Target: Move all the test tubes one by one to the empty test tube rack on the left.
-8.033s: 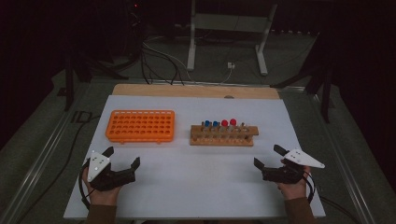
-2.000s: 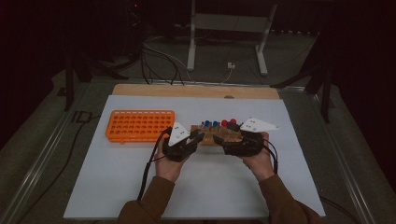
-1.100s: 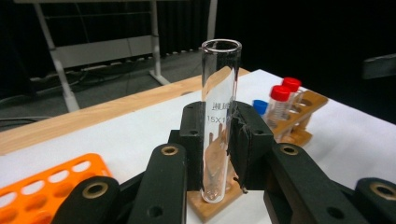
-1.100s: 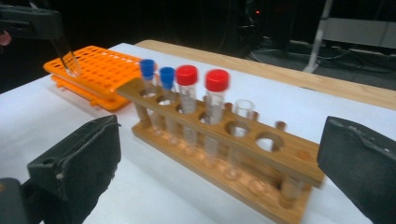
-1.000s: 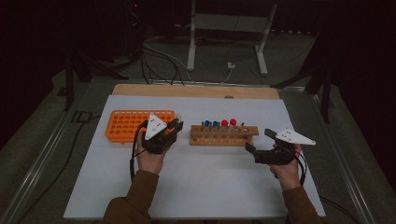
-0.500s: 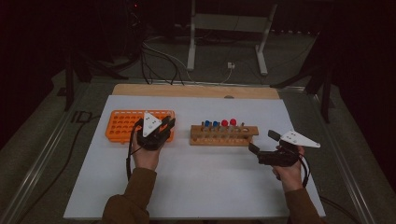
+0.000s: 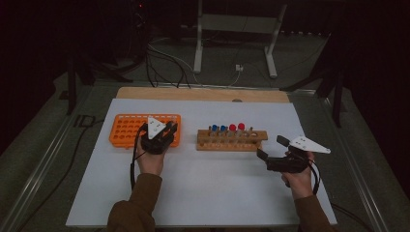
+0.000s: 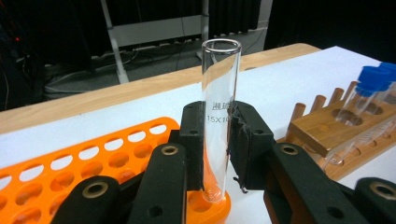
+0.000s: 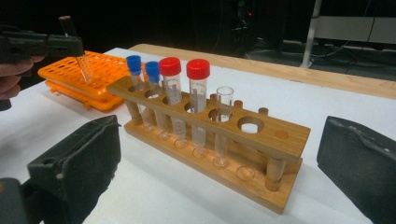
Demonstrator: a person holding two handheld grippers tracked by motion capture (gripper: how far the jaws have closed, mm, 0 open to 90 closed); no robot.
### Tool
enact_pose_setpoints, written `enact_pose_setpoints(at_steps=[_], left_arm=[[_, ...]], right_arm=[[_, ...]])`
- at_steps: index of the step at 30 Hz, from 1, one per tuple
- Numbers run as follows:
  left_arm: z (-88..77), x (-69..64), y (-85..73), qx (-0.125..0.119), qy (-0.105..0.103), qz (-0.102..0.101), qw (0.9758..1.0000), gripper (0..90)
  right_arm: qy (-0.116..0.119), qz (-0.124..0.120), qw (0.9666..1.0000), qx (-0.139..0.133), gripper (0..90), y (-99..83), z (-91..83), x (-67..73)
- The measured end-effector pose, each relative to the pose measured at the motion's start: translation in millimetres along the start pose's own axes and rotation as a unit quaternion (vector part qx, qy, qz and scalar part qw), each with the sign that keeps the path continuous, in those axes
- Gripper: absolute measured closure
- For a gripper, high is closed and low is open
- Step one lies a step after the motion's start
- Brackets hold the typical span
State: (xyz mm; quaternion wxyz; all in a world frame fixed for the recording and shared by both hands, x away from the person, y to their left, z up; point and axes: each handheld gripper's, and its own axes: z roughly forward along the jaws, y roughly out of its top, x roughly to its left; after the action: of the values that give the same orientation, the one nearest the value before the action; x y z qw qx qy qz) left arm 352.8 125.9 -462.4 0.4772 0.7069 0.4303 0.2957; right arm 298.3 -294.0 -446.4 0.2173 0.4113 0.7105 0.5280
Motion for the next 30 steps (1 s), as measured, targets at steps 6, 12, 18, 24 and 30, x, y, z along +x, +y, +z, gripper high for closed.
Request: enact_pose_setpoints(at_steps=[6, 12, 18, 24, 30], left_arm=[[5.1, 2.6, -5.7, 0.009, 0.005, -0.013, 0.9999, 76.5], [11.0, 4.7, -13.5, 0.021, 0.008, -0.024, 0.9995, 76.5], [16.7, 5.8, -22.8, 0.044, 0.008, -0.027, 0.9986, 76.5], [19.2, 6.4, -27.2, 0.056, 0.004, -0.025, 0.9981, 76.8], [20.3, 5.0, -28.3, 0.066, 0.005, -0.013, 0.9977, 77.0]], right_arm=[[0.004, -0.002, 1.0000, 0.005, 0.0, -1.3, 1.4, 2.2], [0.007, -0.004, 0.9999, 0.007, 0.0, -2.2, 2.3, 2.5], [0.009, -0.003, 0.9999, 0.009, 0.0, -3.3, 3.0, 2.8], [0.010, -0.004, 0.9999, 0.012, 0.0, -4.3, 4.1, 3.4], [0.011, -0.004, 0.9999, 0.012, 0.0, -4.6, 4.3, 3.9]])
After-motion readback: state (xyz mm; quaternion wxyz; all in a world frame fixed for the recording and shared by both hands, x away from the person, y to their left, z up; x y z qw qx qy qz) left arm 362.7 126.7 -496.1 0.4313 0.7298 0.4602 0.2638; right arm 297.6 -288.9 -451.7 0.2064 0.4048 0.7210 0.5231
